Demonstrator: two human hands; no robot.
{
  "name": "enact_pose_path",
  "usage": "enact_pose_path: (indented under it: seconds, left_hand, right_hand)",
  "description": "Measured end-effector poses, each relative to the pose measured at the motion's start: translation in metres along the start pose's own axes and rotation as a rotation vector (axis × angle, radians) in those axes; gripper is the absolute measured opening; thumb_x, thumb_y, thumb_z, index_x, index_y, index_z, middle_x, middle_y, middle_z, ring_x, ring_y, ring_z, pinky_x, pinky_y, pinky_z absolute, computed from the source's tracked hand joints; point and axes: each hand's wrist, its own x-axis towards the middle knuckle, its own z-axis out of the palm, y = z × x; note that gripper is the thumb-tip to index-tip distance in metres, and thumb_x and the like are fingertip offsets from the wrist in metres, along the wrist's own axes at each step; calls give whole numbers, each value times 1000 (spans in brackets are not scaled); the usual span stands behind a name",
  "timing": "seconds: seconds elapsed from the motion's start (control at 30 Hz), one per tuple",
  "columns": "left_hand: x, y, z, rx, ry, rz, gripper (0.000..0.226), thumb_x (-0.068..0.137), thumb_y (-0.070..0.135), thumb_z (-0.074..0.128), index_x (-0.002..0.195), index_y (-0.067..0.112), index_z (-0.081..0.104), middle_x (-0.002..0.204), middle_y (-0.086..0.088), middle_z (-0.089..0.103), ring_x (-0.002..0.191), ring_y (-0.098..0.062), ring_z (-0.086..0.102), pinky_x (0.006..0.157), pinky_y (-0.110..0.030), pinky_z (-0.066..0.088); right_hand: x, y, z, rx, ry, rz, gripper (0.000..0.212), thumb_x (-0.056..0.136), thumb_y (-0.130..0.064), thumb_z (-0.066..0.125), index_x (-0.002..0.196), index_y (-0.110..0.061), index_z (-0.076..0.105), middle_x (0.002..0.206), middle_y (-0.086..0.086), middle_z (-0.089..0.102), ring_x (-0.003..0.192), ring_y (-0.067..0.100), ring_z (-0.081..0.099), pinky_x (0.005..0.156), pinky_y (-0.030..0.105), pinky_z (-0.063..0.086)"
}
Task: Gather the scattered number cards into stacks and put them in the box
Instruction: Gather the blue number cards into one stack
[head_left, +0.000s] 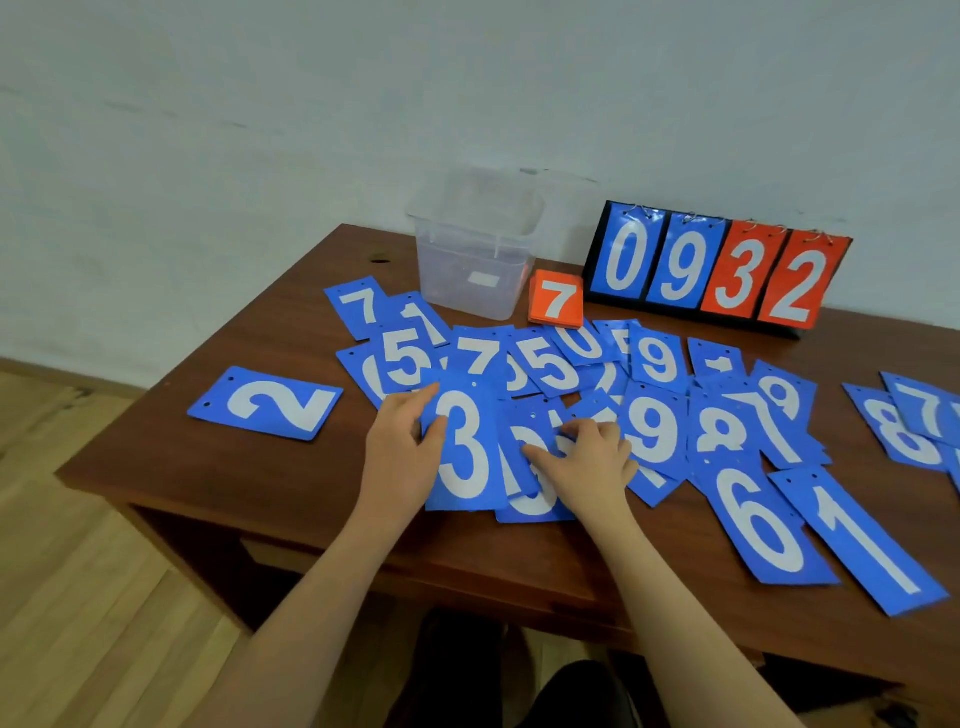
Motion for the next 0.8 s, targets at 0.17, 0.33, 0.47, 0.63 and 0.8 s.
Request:
enact_pose_path:
  seconds: [0.17,0.33,0.47,0.63,0.8]
  left_hand:
    - [-3,-2,-4,20,8,0,39,91,11,55,130,11,52,102,1,48,62,-9,42,60,-4,39]
    - [-5,0,-7,7,11,17,41,91,12,54,132,13,49,112,1,49,79,-6,49,60,-1,41]
    - [-7,4,-8,-37,-30,15,49,89,15,59,136,18,44,124,0,45,105,-5,48,61,-9,49]
    - [-11,13,1,-49,-56,77,51,89,10,57,137,13,41,124,-6,44,79,-13,49,53,-3,41]
    - [-16,25,12,-111,-92,117,50,91,14,54,139,15,39,118,2,44,58,-10,44,52,-11,43]
  right_hand:
    - [8,-12,-7,-29,-117,123,56,76,-51,70,120,-21,54,133,9,35,129,32,29,107,43,22]
    - [8,-11,-5,143,-50,56,33,80,-32,71,101,-19,50,107,-1,49,113,24,45,100,40,29]
    - [0,-7,-20,505,172,-73,21,89,-12,61,107,-11,50,97,-2,54,89,16,54,65,12,41]
    - [-6,-11,-50,640,429,-164,21,92,-12,57,112,-14,51,97,-9,52,77,4,54,59,5,41]
    - [-16,-18,-60,845,392,-130,21,88,-15,63,106,-20,53,89,-12,53,75,-2,54,64,7,44]
